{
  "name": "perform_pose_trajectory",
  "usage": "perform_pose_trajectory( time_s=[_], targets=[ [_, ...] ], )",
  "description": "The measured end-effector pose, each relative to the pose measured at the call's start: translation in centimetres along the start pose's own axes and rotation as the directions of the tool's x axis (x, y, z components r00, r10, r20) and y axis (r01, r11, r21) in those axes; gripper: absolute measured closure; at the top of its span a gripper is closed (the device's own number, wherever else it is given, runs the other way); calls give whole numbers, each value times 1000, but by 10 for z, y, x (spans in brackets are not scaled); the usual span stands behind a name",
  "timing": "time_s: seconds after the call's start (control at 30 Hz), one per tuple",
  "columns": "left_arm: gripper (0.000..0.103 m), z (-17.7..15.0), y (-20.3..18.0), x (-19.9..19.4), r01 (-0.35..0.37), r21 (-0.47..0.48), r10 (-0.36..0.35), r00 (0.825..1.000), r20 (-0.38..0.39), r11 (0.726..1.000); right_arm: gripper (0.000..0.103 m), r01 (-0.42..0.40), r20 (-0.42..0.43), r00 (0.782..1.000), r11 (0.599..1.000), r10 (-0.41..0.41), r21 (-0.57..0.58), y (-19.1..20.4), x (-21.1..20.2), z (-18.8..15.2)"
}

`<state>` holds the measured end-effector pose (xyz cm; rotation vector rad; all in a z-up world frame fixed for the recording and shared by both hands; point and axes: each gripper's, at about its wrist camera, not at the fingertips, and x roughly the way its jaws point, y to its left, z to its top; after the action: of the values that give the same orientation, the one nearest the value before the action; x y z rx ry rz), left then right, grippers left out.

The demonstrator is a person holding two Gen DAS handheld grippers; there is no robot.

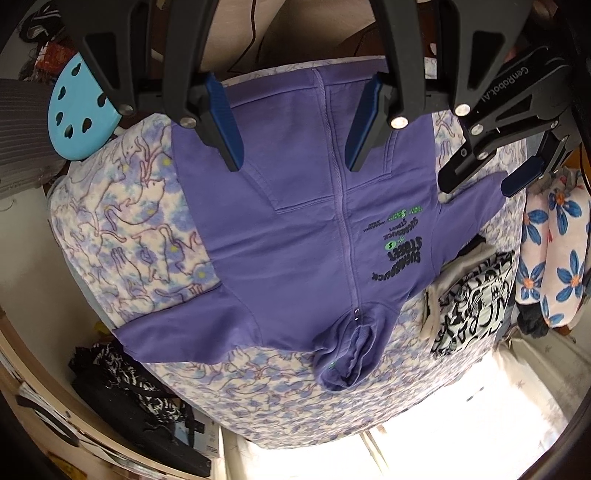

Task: Fold large clothes

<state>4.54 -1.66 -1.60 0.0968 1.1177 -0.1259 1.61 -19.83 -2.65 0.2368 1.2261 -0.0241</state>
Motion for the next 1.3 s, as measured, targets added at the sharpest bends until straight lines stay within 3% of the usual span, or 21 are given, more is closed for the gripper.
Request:
perform_pose_trajectory(
  time_s=[0.23, 0.47, 0.9, 1.3],
  targets=[
    [7, 20, -24, 0, -35, 19, 35, 999, 12, 999, 46, -27, 35, 999, 1000, 27, 16, -24, -2, 18],
    [7, 56, -59, 8, -44, -49, 43, 999, -26, 998, 46, -82, 24, 996, 997, 81, 8, -62, 3, 54],
    [7, 123, -156, 49, -67, -114, 59, 995, -76, 991, 46, -150, -17, 989, 987, 149, -48, -150, 41, 129],
    [7, 172, -210, 105, -87, -112, 77, 993, -85, 990, 46, -153, 102, 982, 987, 157, -43, -216, 69, 188]
  ],
)
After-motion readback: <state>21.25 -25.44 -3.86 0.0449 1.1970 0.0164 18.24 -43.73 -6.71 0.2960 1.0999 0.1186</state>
